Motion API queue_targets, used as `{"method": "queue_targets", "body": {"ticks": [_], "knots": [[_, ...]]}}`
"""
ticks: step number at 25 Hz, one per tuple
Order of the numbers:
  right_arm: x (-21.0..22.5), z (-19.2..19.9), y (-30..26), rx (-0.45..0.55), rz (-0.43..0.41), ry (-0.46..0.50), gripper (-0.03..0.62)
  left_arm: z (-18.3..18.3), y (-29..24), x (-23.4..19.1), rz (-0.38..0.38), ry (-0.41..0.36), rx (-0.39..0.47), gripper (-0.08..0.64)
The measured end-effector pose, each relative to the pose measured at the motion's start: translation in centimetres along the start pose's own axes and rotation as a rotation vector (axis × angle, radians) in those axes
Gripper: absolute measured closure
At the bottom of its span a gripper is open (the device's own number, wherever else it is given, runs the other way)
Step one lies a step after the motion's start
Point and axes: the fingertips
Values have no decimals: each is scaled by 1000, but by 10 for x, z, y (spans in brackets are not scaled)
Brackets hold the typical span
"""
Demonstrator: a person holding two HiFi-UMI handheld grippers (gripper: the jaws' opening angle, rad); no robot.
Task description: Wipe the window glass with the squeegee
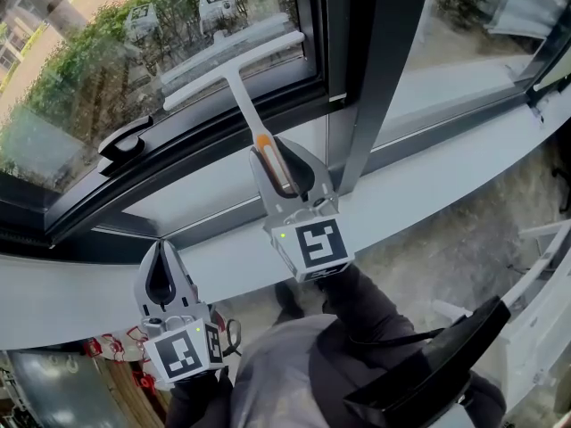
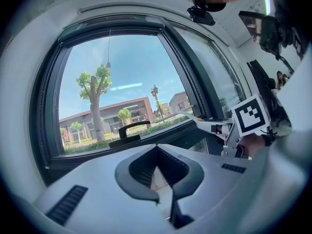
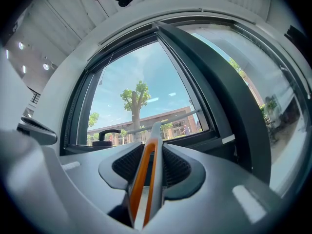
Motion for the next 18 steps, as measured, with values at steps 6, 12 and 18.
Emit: {"method": "queue_targets", "body": {"ticks": [6,12,18], "knots": [[1,14,3,-15,-2,-22,462,4,0,4,5,-8,-7,561],[2,23,4,-29,-11,-43,463,4,-2,7,8,-16,-16,561],[2,34,6,-41,-24,-89,463,8,-2,10,10,-24,-26,561]]}}
Point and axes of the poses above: the fingertips, and each gripper's own axes: y backward along the fingers, x to its right, z out of its underside, and after that the axes turned 4 degrees about y, right-handed
